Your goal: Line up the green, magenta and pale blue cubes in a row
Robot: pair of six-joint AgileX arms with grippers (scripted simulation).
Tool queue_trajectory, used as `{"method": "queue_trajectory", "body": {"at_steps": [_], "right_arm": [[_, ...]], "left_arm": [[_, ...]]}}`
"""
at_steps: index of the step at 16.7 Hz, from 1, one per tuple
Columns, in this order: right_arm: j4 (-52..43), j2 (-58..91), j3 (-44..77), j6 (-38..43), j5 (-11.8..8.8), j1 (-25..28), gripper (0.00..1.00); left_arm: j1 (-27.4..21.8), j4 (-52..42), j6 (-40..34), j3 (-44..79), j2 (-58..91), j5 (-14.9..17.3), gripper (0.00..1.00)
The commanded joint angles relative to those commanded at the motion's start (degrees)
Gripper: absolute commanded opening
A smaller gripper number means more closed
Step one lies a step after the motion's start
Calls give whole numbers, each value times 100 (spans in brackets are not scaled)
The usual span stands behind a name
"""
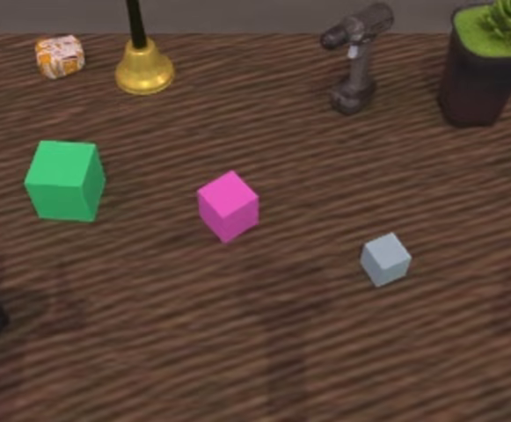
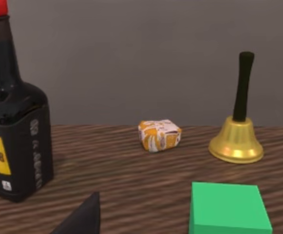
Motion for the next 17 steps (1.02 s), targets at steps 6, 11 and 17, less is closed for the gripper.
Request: {"method": "queue_trajectory", "body": {"at_steps": [6, 11, 17], "right_arm": [[-408, 580, 590, 29, -20, 210, 100], [-1661, 2676, 2421, 100, -18, 767, 100], [-3676, 6577, 5150, 195, 3, 1612, 100]], "left_arm": [[0, 0, 0, 0, 0, 0, 100], [0, 0, 0, 0, 0, 0, 100], [0, 0, 0, 0, 0, 0, 100]]}}
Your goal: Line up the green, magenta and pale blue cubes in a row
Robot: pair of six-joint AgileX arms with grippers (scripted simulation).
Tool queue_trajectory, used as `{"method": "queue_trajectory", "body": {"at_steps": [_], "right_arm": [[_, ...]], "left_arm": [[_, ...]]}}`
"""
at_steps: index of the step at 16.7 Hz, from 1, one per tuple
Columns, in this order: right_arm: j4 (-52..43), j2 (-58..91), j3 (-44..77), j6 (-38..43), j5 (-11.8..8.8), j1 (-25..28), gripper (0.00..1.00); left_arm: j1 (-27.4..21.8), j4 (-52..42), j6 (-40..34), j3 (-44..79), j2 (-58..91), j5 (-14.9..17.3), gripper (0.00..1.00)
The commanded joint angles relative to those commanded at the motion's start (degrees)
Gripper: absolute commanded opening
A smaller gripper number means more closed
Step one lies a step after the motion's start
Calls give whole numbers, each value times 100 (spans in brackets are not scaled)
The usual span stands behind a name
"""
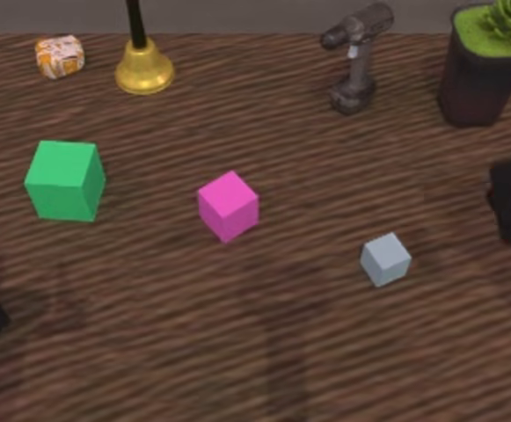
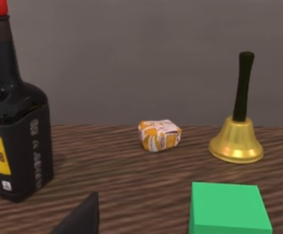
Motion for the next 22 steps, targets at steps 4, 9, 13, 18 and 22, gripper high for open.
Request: {"method": "queue_trajectory", "body": {"at_steps": [4, 9, 13, 18, 22], "right_arm": [[-1268, 2343, 1684, 66, 3, 536, 100], [-2403, 4344, 3359, 136, 4, 1044, 100], [-2814, 5129, 4081, 164, 7, 1248, 100], [-2842, 5188, 4133, 166, 8, 1262, 100], [-2601, 5263, 3950, 155, 8, 1247, 100]], "left_arm": [[0, 0, 0, 0, 0, 0, 100], [0, 0, 0, 0, 0, 0, 100], [0, 0, 0, 0, 0, 0, 100], [0, 0, 0, 0, 0, 0, 100], [0, 0, 0, 0, 0, 0, 100]]}}
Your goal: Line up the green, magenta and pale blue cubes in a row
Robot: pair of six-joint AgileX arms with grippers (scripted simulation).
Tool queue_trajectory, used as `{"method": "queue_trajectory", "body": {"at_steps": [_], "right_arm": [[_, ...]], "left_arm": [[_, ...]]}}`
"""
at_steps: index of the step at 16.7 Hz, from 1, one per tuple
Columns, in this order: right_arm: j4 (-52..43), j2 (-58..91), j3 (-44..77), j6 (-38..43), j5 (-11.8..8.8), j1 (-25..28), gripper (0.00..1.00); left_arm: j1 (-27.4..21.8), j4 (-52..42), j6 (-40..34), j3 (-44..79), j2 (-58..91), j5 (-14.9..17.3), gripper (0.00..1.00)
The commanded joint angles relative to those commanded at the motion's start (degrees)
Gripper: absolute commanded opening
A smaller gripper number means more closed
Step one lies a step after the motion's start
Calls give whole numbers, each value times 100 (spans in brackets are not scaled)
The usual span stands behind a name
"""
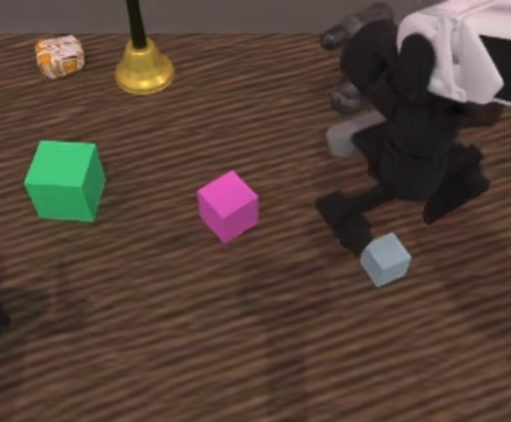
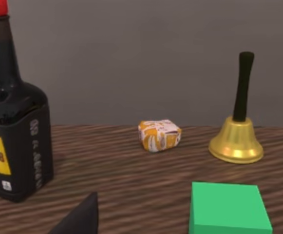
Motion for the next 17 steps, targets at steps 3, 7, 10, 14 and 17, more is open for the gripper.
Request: {"method": "queue_trajectory", "body": {"at_steps": [3, 7, 10, 14, 17], "right_arm": [[703, 258, -404, 12, 2, 10, 100], [1490, 577, -881, 28, 5, 23, 100], [1544, 607, -920, 30, 5, 25, 100], [1544, 607, -920, 30, 5, 25, 77], [1544, 607, -920, 30, 5, 25, 55]], "left_arm": [[0, 0, 0, 0, 0, 0, 100], [0, 0, 0, 0, 0, 0, 100], [0, 0, 0, 0, 0, 0, 100], [0, 0, 0, 0, 0, 0, 100], [0, 0, 0, 0, 0, 0, 100]]}}
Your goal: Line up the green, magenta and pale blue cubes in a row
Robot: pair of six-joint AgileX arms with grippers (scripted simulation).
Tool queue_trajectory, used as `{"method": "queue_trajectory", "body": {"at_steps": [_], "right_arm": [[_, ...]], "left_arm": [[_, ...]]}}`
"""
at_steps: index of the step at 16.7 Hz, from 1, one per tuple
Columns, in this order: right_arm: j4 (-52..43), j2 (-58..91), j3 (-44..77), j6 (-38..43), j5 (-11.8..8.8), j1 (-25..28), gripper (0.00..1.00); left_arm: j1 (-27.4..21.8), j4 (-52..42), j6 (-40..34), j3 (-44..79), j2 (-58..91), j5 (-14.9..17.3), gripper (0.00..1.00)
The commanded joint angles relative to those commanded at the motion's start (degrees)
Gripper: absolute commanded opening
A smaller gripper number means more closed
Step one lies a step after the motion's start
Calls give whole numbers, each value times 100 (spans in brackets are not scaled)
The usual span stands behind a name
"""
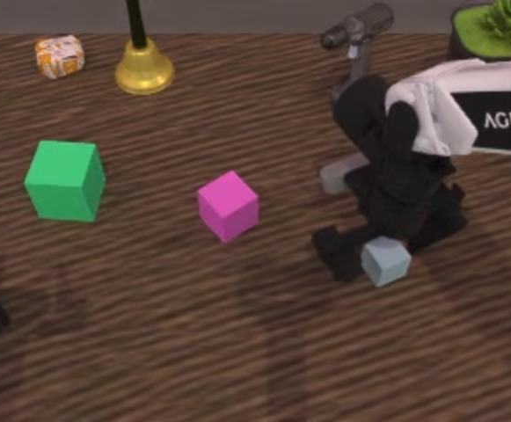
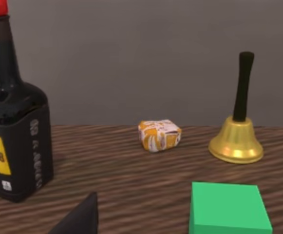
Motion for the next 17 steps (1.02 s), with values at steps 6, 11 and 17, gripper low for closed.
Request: {"method": "queue_trajectory", "body": {"at_steps": [6, 11, 17], "right_arm": [[0, 0, 0, 0, 0, 0, 10], [0, 0, 0, 0, 0, 0, 0], [-98, -220, 101, -7, 13, -7, 0]], "left_arm": [[0, 0, 0, 0, 0, 0, 100], [0, 0, 0, 0, 0, 0, 100], [0, 0, 0, 0, 0, 0, 100]]}}
